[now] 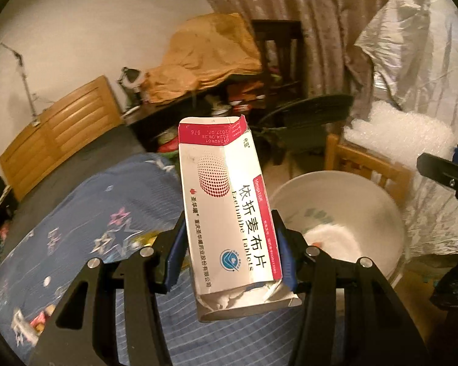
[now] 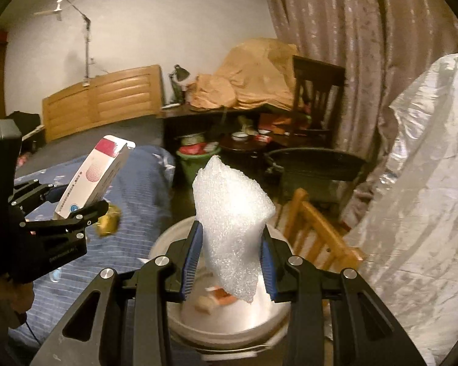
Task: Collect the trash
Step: 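Open both tools over the bucket to drop bubble wrap and medicine box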
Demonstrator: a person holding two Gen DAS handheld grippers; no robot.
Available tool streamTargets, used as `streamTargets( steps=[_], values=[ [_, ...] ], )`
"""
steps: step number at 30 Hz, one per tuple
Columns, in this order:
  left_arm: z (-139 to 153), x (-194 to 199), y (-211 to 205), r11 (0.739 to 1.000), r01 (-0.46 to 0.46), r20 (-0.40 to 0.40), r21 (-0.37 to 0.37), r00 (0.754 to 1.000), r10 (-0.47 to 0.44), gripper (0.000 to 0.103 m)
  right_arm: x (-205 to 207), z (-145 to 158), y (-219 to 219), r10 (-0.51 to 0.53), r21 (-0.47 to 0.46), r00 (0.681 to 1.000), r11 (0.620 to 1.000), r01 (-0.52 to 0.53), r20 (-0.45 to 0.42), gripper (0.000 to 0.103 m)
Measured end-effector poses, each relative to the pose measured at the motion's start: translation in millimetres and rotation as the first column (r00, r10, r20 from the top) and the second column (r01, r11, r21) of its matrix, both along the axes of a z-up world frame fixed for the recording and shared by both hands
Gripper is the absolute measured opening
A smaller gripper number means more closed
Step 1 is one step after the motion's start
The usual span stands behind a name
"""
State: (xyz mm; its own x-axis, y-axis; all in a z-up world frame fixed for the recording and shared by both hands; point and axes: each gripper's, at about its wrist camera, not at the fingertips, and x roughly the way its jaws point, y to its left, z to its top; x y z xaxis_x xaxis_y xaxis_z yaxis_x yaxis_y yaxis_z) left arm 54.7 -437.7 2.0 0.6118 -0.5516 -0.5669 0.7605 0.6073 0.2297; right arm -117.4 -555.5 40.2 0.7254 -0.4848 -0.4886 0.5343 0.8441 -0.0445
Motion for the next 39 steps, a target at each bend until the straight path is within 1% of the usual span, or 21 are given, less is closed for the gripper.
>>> streamTargets(
  steps=[2,7,13,23,39],
  values=[
    [-2.6,-1.6,-12.8,1.000,0.029,-0.005,0.004,1.000,-0.029,0.050,-0.9,-3.1,-10.4,-0.020,-0.004,1.000,1.000,0.020,-0.013,0.037],
    [-9.7,-3.9,-38.8,0.998,0.065,-0.019,0.018,0.998,-0.065,0.050,-0.4,-7.4,-28.6,-0.044,-0.010,0.999,0.999,0.044,-0.032,0.037],
    [-22.0,-6.3,-52.3,0.995,0.086,-0.030,0.047,0.996,-0.085,0.050,4.1,-17.1,-42.0,-0.058,0.004,0.997,0.998,0.059,-0.048,0.037],
    [-38.6,-11.1,-65.3,0.991,0.107,-0.055,0.076,0.993,-0.103,0.050,4.6,-33.7,-50.0,-0.067,0.024,0.995,0.997,0.069,-0.068,0.037],
    [-45.3,-13.1,-68.8,0.988,0.124,-0.076,0.088,0.990,-0.118,0.051,7.7,-37.5,-51.9,-0.062,0.032,0.995,0.997,0.064,-0.075,0.037]
  ],
)
